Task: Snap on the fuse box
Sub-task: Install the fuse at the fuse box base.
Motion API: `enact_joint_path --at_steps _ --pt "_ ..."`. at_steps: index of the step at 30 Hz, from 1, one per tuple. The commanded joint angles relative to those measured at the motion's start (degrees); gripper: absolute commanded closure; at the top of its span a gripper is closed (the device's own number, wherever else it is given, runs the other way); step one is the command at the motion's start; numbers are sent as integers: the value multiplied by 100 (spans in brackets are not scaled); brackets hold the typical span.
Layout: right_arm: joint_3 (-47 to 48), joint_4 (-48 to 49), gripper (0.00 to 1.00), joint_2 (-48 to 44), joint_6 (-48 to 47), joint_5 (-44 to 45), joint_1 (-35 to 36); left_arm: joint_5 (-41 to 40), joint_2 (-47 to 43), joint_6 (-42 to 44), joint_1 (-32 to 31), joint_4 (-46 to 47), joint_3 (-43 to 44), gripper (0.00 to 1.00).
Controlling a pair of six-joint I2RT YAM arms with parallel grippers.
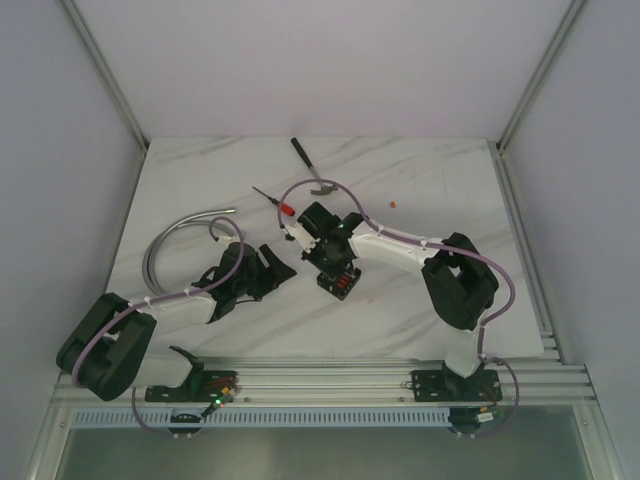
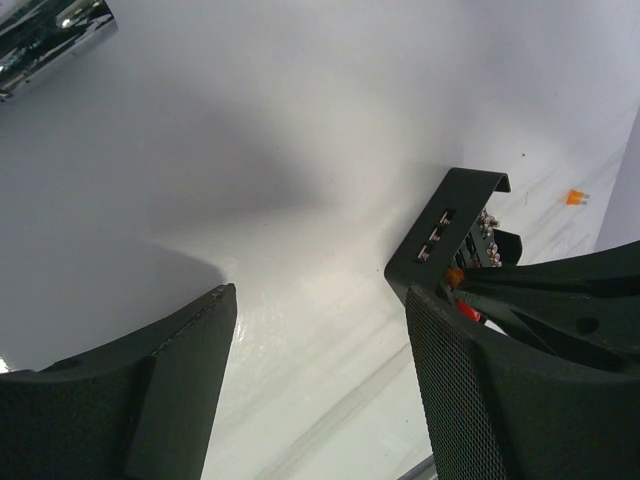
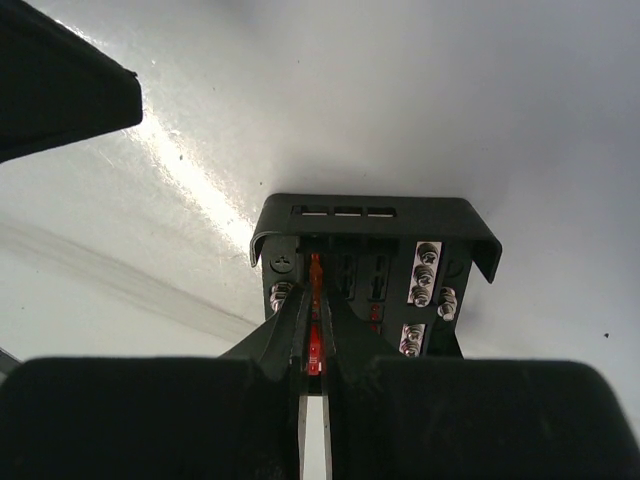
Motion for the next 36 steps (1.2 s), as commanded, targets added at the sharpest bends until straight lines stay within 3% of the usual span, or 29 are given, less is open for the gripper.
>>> enact_joint_path --at_steps 1,18,24,31,36 --pt "-297 -111 100 960 -214 435 -40 -6 -99 32 25 -90 -101 22" --pt "-648 -79 100 1920 -14 858 22 -14 -115 33 24 -90 -139 22" --pt "-474 50 100 1001 63 372 22 -34 -271 30 27 -111 -138 22" --pt "-130 82 68 -395 442 485 -14 -64 -356 107 28 -194 -39 22" --pt "-231 115 52 -1141 908 885 -316 -51 -337 223 39 -234 41 22"
